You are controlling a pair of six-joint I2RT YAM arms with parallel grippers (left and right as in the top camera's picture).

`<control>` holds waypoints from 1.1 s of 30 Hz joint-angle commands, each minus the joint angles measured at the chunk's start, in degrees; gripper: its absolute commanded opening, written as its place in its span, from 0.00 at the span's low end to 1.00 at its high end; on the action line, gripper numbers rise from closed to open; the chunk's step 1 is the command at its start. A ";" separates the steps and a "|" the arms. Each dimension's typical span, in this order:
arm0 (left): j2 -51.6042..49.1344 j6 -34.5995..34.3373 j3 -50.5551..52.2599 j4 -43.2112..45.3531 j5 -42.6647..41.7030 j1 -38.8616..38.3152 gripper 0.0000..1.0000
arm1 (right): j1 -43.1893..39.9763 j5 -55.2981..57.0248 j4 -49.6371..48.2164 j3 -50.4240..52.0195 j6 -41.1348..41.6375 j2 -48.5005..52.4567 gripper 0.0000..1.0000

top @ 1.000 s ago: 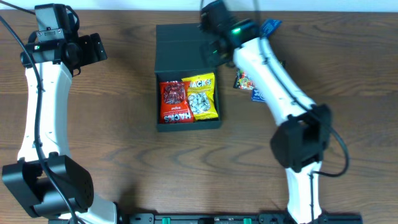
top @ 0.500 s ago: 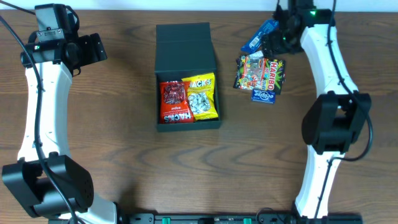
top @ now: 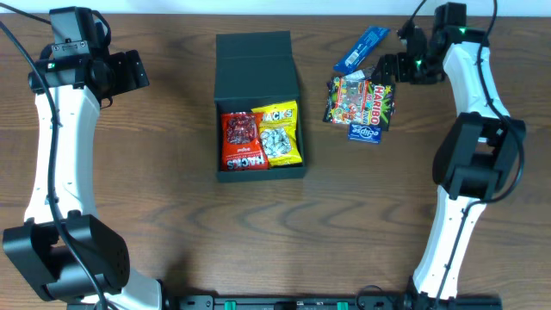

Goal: Pack container
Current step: 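Grasp the colorful HARIBO bag from the pile with the right gripper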

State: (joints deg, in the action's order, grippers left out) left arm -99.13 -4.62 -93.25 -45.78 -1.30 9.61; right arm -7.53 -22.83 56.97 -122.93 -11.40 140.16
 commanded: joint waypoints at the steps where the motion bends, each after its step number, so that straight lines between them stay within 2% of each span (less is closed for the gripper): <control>1: -0.59 -1.40 -0.61 -0.28 0.39 0.17 0.95 | 0.00 -6.75 0.52 0.00 -2.16 2.43 0.98; 4: -0.59 -1.90 -0.61 -0.31 0.39 0.17 0.95 | 0.00 -10.29 1.33 0.00 -4.15 3.13 0.92; 10: -0.59 -2.27 -0.61 -0.31 0.39 0.17 0.95 | 0.11 -13.73 2.91 0.00 -5.62 3.13 0.86; 14: -0.59 -2.25 -0.61 -0.28 0.39 0.17 0.95 | 0.24 -15.21 4.59 0.00 -6.54 3.13 0.70; 16: -0.59 -2.25 -0.61 -0.28 0.39 0.17 0.96 | 0.28 -15.58 6.05 0.00 -7.63 3.13 0.64; 21: -0.59 -2.25 -0.61 -0.26 0.42 0.17 0.95 | 0.68 -15.61 10.21 0.00 -11.23 3.10 0.61; 24: -0.59 -2.25 -0.61 -0.24 0.42 0.17 0.95 | 1.20 -15.58 12.39 0.00 -13.70 3.10 0.56; 26: -0.59 -2.25 -0.61 -0.26 0.39 0.17 0.95 | 1.53 -15.58 13.09 0.00 -14.58 3.10 0.50; 27: -0.59 -2.25 -0.61 -0.26 0.39 0.17 0.95 | 1.75 -15.58 13.35 0.00 -15.10 3.10 0.40; 30: -0.59 -2.25 -0.61 -0.28 0.39 0.17 0.95 | 2.36 -15.52 13.35 0.00 -15.30 3.10 0.20; 31: -0.59 -2.25 -0.61 -0.31 0.39 0.17 0.95 | 2.54 -15.54 13.35 0.00 -15.30 3.10 0.08; 32: -0.59 -2.25 -0.61 -0.31 0.39 0.17 0.95 | 2.71 -15.52 13.38 0.00 -15.30 3.10 0.02; 33: -0.59 -2.25 -0.61 -0.31 0.39 0.17 0.95 | 2.86 -15.54 13.35 0.00 -15.28 3.10 0.02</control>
State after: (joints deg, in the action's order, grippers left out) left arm -99.13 -6.20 -93.25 -46.04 -1.30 9.61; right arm -5.63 -36.91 70.32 -122.93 -25.54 142.78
